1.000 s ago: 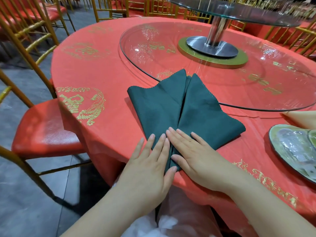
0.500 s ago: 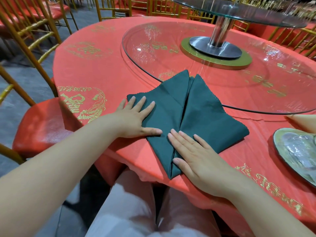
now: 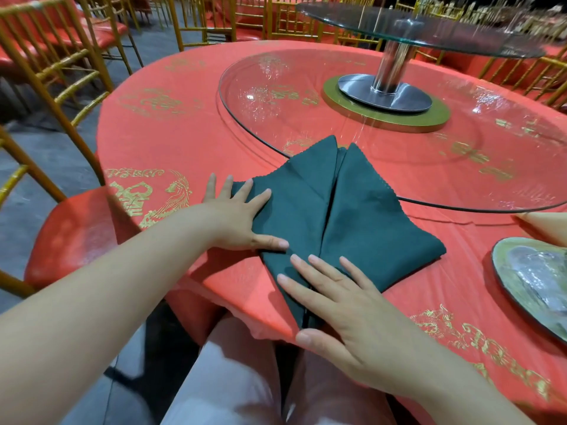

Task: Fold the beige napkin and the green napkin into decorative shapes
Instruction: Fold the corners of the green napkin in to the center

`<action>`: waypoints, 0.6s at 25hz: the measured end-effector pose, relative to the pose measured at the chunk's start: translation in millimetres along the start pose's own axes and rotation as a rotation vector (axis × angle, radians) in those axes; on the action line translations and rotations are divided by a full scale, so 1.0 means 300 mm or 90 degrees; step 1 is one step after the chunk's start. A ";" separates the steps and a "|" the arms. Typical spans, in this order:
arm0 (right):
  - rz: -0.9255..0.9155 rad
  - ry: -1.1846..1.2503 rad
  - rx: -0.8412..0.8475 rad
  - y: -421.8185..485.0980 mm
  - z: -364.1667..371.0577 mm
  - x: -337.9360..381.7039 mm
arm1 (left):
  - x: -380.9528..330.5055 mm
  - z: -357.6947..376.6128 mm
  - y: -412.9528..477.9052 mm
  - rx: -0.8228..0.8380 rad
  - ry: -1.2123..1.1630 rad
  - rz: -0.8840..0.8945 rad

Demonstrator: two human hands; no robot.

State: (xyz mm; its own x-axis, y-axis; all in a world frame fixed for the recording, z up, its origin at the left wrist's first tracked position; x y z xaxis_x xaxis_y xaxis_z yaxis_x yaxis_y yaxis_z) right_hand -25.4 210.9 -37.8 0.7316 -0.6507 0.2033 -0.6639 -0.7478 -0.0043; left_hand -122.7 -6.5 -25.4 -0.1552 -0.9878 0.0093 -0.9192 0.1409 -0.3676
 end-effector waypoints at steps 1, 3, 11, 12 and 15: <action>-0.002 -0.017 -0.013 -0.001 0.012 0.002 | -0.010 -0.021 0.011 -0.027 -0.011 0.016; 0.004 -0.055 -0.035 0.000 0.029 -0.002 | -0.058 -0.067 0.052 -0.099 -0.050 0.091; 0.018 -0.075 -0.070 0.001 0.049 -0.013 | -0.231 -0.167 0.325 -0.163 -0.084 0.201; 0.017 -0.081 -0.075 0.002 0.052 -0.014 | -0.235 -0.179 0.341 -0.163 -0.091 0.202; 0.011 -0.090 -0.082 0.003 0.061 -0.019 | -0.240 -0.219 0.373 -0.150 -0.079 0.204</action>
State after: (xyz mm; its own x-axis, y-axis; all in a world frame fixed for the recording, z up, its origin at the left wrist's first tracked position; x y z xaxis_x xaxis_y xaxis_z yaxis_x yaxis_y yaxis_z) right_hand -27.4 211.6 -56.8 0.7286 -0.6820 0.0642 -0.6840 -0.7195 0.1201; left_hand -238.3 84.6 -6.0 -0.4157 -0.8896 -0.1894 -0.8911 0.4400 -0.1110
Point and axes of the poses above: each hand's wrist, its own y-axis towards the middle knuckle, its own z-axis out of the palm, x = y × z, the point moved 1 cm from there along y, towards the middle knuckle, and after that the axes turned 4 degrees about x, right-handed, at the moved point
